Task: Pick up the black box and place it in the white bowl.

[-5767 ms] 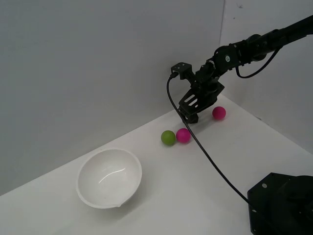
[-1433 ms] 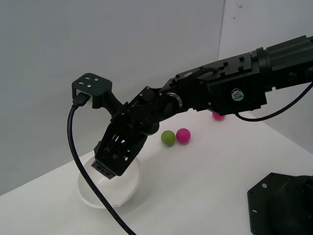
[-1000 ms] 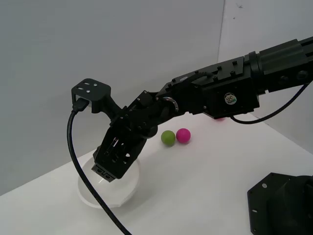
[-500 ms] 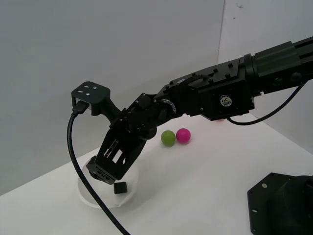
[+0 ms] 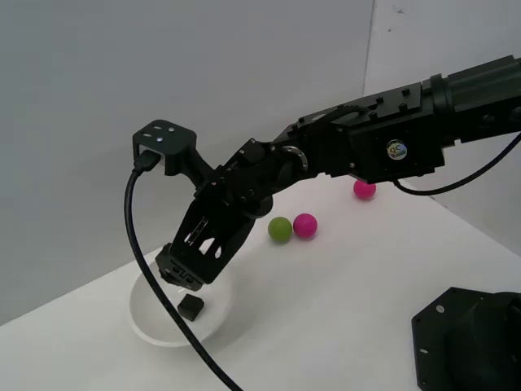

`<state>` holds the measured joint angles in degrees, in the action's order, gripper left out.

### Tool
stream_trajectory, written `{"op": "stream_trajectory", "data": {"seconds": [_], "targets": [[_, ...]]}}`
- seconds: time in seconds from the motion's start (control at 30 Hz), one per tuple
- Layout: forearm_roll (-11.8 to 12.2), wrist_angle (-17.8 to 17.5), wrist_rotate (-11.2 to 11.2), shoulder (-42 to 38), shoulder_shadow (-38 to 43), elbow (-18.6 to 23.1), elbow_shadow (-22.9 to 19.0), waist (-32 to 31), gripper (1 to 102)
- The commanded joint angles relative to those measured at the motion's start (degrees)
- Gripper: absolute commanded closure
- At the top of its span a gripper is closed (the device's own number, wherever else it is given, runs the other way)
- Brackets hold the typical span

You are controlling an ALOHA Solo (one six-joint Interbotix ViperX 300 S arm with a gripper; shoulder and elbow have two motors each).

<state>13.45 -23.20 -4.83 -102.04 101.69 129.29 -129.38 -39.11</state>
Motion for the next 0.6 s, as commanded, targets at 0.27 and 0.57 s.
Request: {"op": "stream_trajectory", "data": {"seconds": [0.27,0.57], "targets": [[0.09,-0.26,-3.25,-12.66,13.01,6.15,-5.80,7.47,73],[0.09,-0.26,-5.19,-21.88,22.24,11.69,-11.60,15.82,100]]}}
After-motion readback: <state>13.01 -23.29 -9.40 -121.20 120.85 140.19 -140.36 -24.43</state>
